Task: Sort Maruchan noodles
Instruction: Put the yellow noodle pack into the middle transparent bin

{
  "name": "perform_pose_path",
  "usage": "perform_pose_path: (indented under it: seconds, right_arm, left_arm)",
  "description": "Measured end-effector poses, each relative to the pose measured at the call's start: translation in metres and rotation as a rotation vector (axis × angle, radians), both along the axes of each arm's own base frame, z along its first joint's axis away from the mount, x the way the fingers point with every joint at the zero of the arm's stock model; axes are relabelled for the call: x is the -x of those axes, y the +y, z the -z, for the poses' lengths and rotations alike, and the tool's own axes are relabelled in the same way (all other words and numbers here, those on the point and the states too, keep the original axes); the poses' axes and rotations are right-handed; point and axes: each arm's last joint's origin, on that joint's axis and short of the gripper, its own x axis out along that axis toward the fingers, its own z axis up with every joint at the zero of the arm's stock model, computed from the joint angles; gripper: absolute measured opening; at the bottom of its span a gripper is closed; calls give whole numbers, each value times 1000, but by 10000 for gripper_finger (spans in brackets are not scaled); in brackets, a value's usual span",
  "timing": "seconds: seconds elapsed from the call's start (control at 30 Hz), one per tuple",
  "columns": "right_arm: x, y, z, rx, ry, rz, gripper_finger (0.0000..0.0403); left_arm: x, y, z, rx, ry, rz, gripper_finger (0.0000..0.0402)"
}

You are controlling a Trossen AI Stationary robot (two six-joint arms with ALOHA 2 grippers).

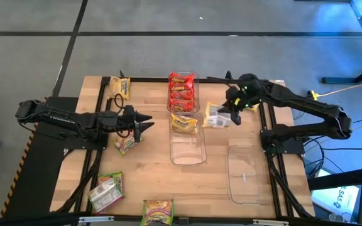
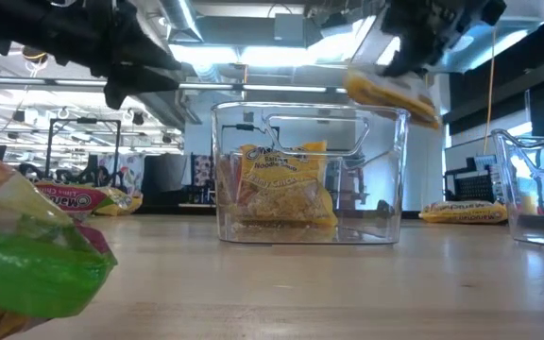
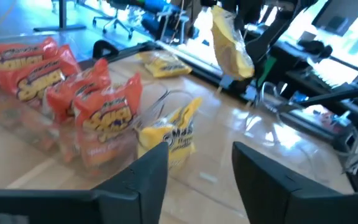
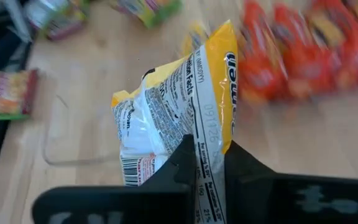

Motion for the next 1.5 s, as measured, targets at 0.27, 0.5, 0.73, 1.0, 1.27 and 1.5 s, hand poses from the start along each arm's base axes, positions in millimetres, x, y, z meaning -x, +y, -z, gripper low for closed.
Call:
perform_pose_path:
  seconds: [0.27,0.5,0.73,1.0,1.27,1.5]
  right_arm:
    - [-33,22,-8,116,-221,-14,14]
    - [-61,30,-9,83,-360,-21,14]
    - [-87,22,13,-134,-343,-65,14]
    - [-103,13,16,-629,-356,-336,14]
    - [-100,16,-1,-919,-271,-460,14]
    - [-102,14,1,-898,-305,-378,14]
  left_arm:
    - [-1,0,-6,9,-69,14,232]
    - [-9,-3,-12,-83,-126,89,235]
    - [-25,-9,-26,-367,-69,188,234]
    - [-35,-10,-52,-640,-10,228,234]
    - [-36,-10,-54,-798,24,240,234]
    - [-35,-8,-53,-780,50,170,234]
